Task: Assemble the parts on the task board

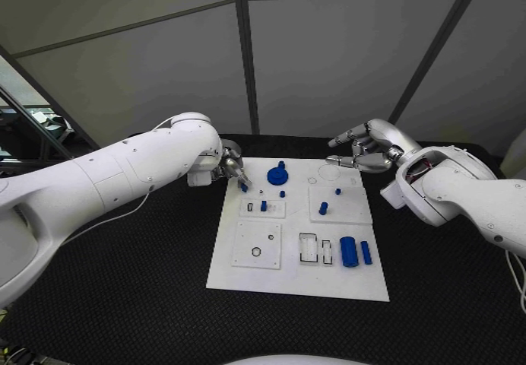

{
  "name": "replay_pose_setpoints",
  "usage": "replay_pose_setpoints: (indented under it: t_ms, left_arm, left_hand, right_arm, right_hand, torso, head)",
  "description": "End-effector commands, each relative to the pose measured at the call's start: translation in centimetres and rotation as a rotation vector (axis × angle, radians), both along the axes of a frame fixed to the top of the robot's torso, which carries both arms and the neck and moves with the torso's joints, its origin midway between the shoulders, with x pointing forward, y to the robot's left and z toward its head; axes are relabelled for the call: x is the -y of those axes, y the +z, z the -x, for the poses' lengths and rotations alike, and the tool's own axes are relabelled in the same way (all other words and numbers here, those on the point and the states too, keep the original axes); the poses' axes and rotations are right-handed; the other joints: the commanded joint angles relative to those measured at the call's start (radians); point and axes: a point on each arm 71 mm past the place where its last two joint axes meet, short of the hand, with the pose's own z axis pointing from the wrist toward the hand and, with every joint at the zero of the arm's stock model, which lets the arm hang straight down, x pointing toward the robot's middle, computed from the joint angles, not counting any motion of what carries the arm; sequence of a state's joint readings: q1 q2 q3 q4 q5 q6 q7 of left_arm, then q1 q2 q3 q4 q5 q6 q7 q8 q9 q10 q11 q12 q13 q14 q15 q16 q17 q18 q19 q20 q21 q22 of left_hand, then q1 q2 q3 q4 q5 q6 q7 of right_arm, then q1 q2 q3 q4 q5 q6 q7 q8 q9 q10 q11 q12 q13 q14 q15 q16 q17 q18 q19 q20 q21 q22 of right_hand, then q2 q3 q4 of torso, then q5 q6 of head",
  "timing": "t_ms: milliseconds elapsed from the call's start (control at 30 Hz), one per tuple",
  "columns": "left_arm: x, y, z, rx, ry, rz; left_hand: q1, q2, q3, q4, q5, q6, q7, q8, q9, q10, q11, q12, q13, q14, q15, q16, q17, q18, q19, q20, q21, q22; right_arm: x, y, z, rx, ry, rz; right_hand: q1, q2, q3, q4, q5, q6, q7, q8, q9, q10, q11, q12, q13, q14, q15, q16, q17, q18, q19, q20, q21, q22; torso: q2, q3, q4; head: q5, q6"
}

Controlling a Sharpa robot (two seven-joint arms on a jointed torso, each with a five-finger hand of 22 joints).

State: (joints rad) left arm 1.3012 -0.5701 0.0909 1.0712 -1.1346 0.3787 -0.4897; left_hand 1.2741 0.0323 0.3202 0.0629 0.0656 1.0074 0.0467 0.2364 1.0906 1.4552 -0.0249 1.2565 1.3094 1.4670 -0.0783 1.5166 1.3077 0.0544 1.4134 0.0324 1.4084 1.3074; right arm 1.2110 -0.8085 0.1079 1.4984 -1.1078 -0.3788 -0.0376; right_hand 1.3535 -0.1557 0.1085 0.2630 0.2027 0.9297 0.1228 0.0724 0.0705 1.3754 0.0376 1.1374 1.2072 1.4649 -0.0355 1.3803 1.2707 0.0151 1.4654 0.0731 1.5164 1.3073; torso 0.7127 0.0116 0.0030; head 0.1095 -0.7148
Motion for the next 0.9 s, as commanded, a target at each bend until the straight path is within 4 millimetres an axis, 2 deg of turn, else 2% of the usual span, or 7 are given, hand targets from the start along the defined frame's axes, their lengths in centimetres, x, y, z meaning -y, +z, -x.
replay_pose_setpoints:
  t_ms: [33,267,333,467,633,900]
  left_arm:
    - [0.2,0.6,0.5,0.053,-0.011,0.050]
    - [-0.3,0.9,2.2,0.094,-0.018,0.075]
    - [-0.3,0.9,2.7,0.101,-0.017,0.084]
    - [-0.4,0.8,3.6,0.103,-0.012,0.096]
    - [-0.4,0.1,4.5,0.096,-0.001,0.102]
    - [-0.1,-1.2,5.5,0.088,0.012,0.113]
  left_hand:
    - [0.014,0.029,0.092,-0.099,0.006,0.001,-0.002,0.006,0.031,0.008,0.000,0.002,0.141,0.089,-0.001,0.004,0.206,0.003,0.006,0.002,0.005,0.044]
    - [-0.007,0.026,0.112,-0.123,0.039,0.004,-0.002,0.013,0.043,0.014,-0.001,0.010,0.143,0.088,-0.003,0.000,0.203,0.001,0.011,0.000,0.009,0.052]
    - [-0.016,0.024,0.118,-0.129,0.055,0.005,-0.003,0.015,0.047,0.016,-0.001,0.015,0.145,0.088,-0.003,0.000,0.202,0.001,0.013,0.000,0.011,0.055]
    - [-0.025,0.023,0.125,-0.136,0.068,0.005,-0.003,0.017,0.052,0.019,-0.002,0.019,0.147,0.088,-0.004,0.000,0.202,0.000,0.014,-0.001,0.012,0.057]
    - [-0.030,0.023,0.130,-0.140,0.075,0.006,-0.004,0.019,0.055,0.020,-0.002,0.020,0.147,0.088,-0.005,0.000,0.202,0.000,0.014,-0.001,0.012,0.057]
    - [-0.034,0.023,0.134,-0.144,0.082,0.007,-0.004,0.020,0.057,0.020,-0.003,0.021,0.148,0.087,-0.005,-0.001,0.202,0.000,0.015,-0.002,0.013,0.059]
  right_arm:
    - [0.1,0.2,0.0,0.008,0.007,0.001]
    - [0.3,0.2,0.0,0.008,0.002,0.002]
    - [0.3,0.1,0.0,0.008,0.002,0.002]
    - [0.3,0.1,-0.1,0.008,0.002,0.002]
    - [0.4,0.1,-0.1,0.007,0.002,0.002]
    - [0.4,0.1,-0.1,0.006,0.003,0.002]
  right_hand:
    - [-0.003,0.005,0.005,0.001,-0.003,0.006,-0.002,-0.005,-0.001,-0.002,-0.003,0.002,0.001,0.041,-0.006,-0.005,0.002,0.005,0.060,-0.004,-0.003,0.193]
    - [-0.003,0.005,0.005,0.001,-0.003,0.006,-0.002,-0.005,-0.001,-0.002,-0.003,0.002,0.001,0.041,-0.006,-0.005,0.002,0.005,0.060,-0.004,-0.003,0.193]
    - [-0.003,0.005,0.005,0.001,-0.003,0.006,-0.002,-0.005,-0.001,-0.002,-0.003,0.002,0.001,0.041,-0.006,-0.005,0.002,0.005,0.060,-0.004,-0.003,0.193]
    - [-0.004,0.006,0.005,0.001,-0.003,0.007,-0.002,-0.005,-0.001,-0.001,-0.003,0.003,0.001,0.042,-0.006,-0.004,0.003,0.004,0.061,-0.004,-0.003,0.194]
    - [-0.004,0.006,0.005,0.001,-0.003,0.007,-0.002,-0.005,-0.001,-0.001,-0.003,0.003,0.001,0.042,-0.006,-0.004,0.003,0.004,0.061,-0.004,-0.003,0.194]
    - [-0.004,0.006,0.005,0.001,-0.003,0.007,-0.002,-0.005,-0.001,-0.001,-0.003,0.003,0.001,0.042,-0.006,-0.004,0.003,0.004,0.061,-0.004,-0.003,0.194]
  torso:
    - [0.000,-0.0001,0.0012]
    - [0.000,0.0001,0.0029]
    - [0.000,0.0004,0.0011]
    - [0.000,0.0007,0.0008]
    - [0.000,0.0001,0.0018]
    - [0.001,0.0000,-0.0006]
  head:
    - [-0.001,-0.001]
    - [0.000,-0.003]
    - [0.005,-0.003]
    - [0.006,-0.004]
    - [0.008,-0.005]
    - [0.010,-0.006]
